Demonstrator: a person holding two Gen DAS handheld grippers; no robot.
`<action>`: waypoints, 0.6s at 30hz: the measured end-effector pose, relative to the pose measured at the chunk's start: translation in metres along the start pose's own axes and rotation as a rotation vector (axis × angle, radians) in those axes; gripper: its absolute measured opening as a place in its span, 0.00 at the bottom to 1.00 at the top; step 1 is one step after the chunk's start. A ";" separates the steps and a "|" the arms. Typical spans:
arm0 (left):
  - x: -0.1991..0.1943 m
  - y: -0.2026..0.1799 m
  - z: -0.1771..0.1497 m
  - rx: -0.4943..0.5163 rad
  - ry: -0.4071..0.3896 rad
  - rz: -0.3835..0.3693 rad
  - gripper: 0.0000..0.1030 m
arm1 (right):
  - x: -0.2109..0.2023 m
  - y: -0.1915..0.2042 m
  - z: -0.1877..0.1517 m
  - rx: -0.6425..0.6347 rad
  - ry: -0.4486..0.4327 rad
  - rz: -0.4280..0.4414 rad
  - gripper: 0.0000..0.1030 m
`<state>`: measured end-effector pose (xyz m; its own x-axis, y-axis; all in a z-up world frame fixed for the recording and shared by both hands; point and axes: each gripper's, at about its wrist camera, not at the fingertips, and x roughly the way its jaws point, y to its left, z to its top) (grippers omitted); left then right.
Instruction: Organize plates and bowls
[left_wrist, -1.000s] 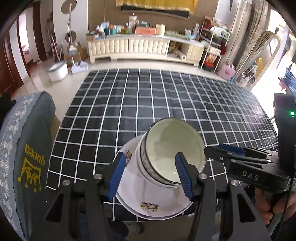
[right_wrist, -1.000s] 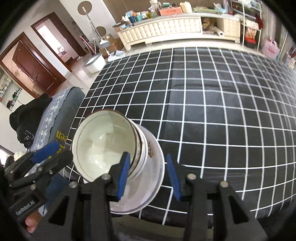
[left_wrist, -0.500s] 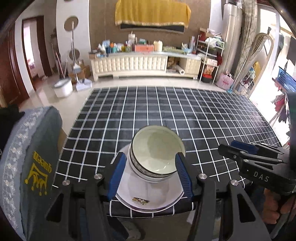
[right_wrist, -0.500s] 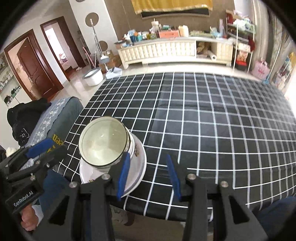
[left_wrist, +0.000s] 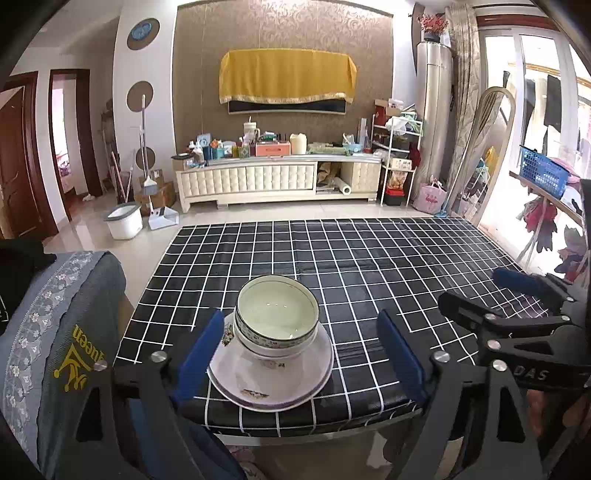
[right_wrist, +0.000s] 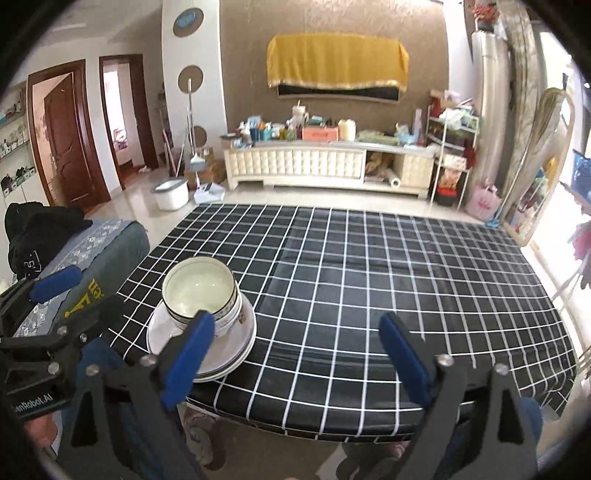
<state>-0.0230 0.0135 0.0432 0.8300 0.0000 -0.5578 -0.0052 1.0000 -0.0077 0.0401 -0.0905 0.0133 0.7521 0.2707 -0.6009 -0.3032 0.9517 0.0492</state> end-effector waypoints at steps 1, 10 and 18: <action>-0.006 -0.002 -0.003 0.000 -0.007 -0.004 0.83 | -0.006 0.001 -0.002 -0.010 -0.011 0.000 0.98; -0.035 -0.011 -0.025 0.009 -0.039 -0.021 1.00 | -0.038 0.004 -0.028 -0.037 -0.056 -0.054 1.00; -0.058 -0.021 -0.041 0.000 -0.064 -0.021 1.00 | -0.066 0.002 -0.044 -0.025 -0.101 -0.053 1.00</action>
<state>-0.0942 -0.0083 0.0419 0.8640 -0.0206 -0.5031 0.0128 0.9997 -0.0188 -0.0355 -0.1132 0.0179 0.8221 0.2342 -0.5189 -0.2746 0.9615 -0.0011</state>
